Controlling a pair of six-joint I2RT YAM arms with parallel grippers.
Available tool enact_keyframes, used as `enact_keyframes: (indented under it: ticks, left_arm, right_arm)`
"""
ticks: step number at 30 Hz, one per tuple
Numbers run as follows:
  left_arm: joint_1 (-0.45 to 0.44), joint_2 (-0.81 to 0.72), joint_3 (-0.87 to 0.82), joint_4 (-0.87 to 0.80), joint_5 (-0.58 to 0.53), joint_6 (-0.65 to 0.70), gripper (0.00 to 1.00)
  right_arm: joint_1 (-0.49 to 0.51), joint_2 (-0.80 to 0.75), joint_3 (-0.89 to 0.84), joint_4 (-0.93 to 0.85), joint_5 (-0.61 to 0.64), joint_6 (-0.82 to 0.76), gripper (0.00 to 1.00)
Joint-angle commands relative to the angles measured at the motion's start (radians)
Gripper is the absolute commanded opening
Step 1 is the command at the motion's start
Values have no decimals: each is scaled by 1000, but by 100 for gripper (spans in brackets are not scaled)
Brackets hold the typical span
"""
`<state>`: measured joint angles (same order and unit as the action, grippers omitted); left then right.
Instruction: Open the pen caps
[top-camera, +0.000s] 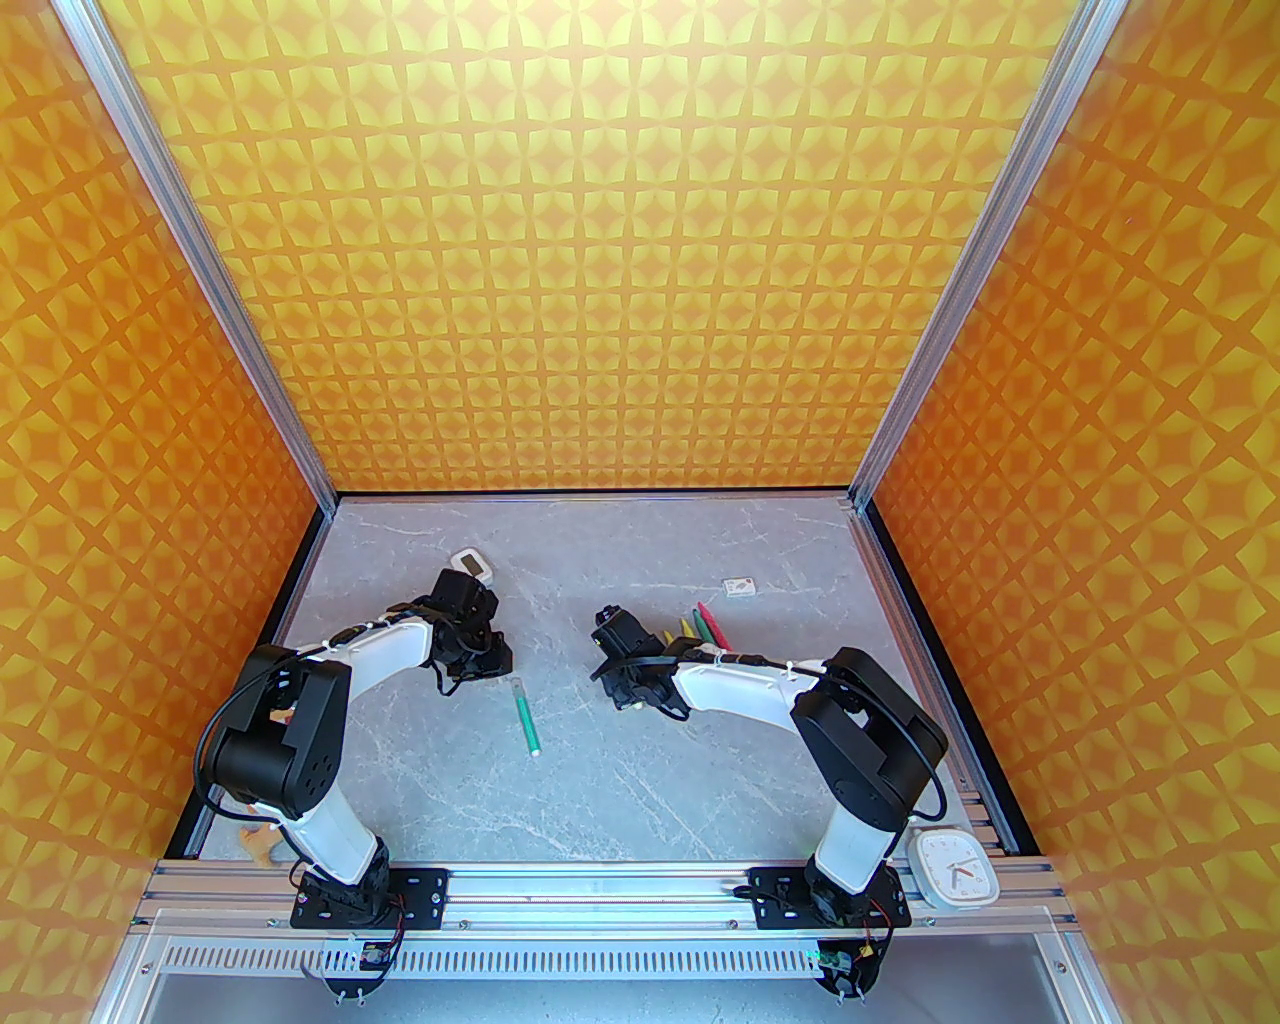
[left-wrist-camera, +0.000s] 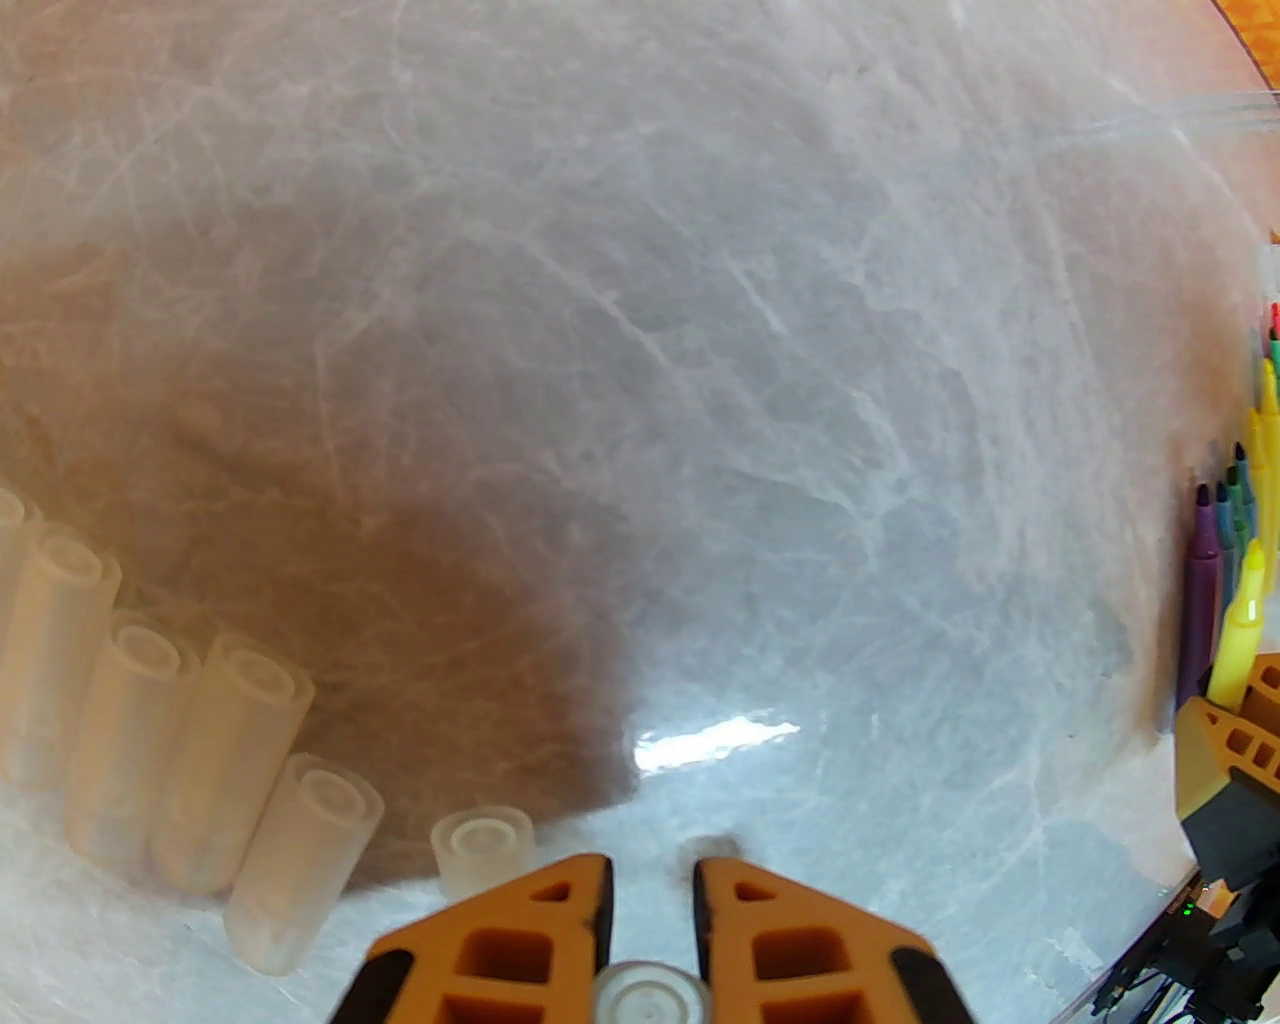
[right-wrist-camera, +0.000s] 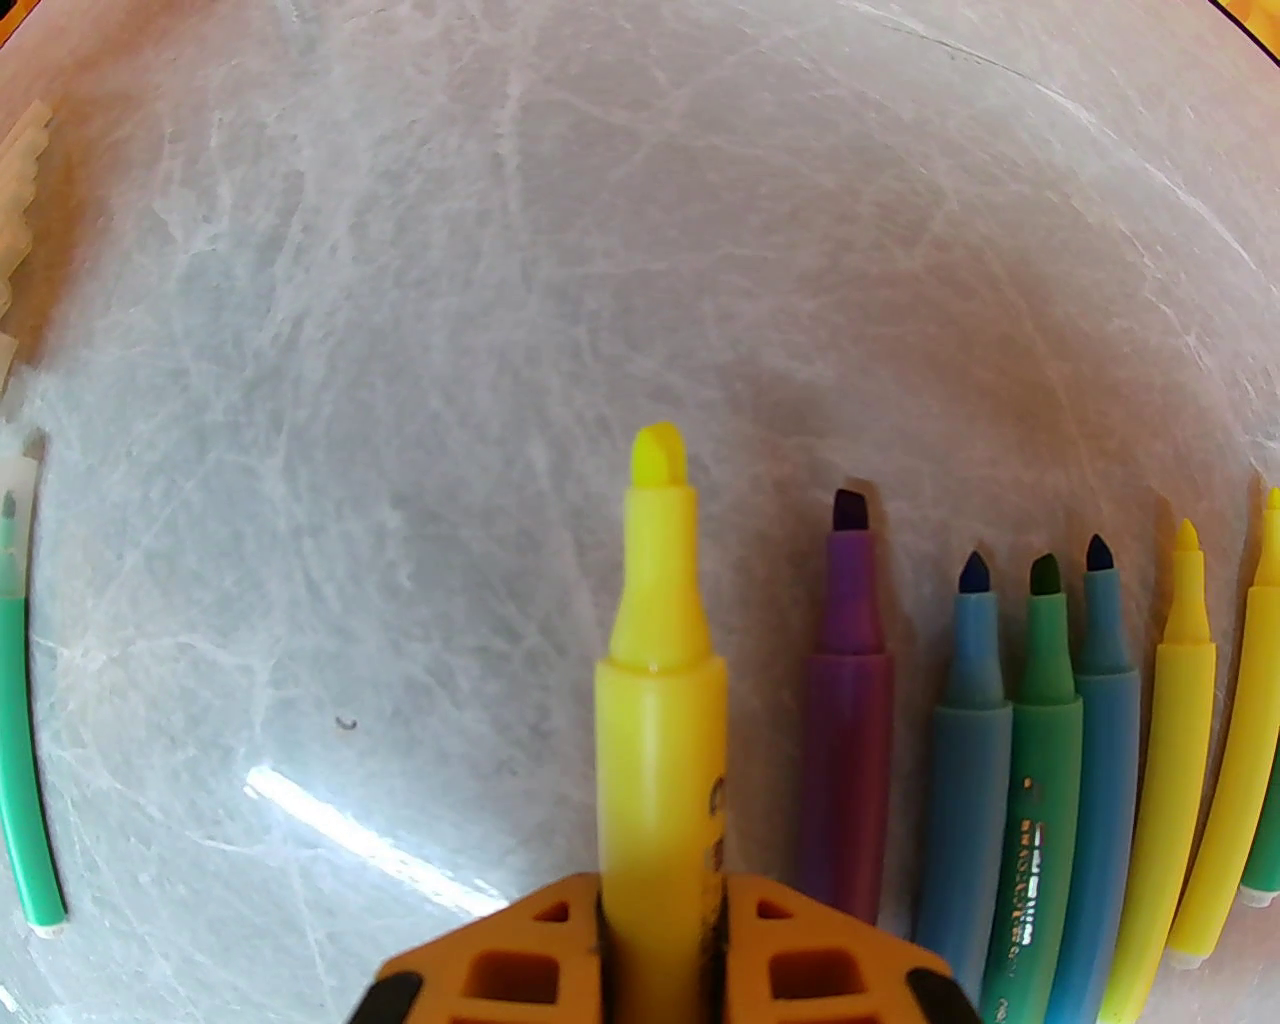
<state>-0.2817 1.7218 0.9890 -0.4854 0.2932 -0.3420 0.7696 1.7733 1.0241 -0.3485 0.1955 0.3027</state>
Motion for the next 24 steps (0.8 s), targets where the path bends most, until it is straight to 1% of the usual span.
enact_keyframes:
  ticks: [1,12,20,24]
  left_arm:
    - [-13,15,31,-50,-50,25,1]
    - [-24,39,66,-116,-129,34,4]
    - [-31,47,78,-138,-151,41,8]
    - [-35,46,82,-152,-161,46,11]
  right_arm:
    - [-9,26,31,-14,32,4,1]
    - [-24,52,50,-28,44,-8,5]
    - [-29,63,59,-37,45,-14,8]
    - [-29,66,63,-42,47,-17,11]
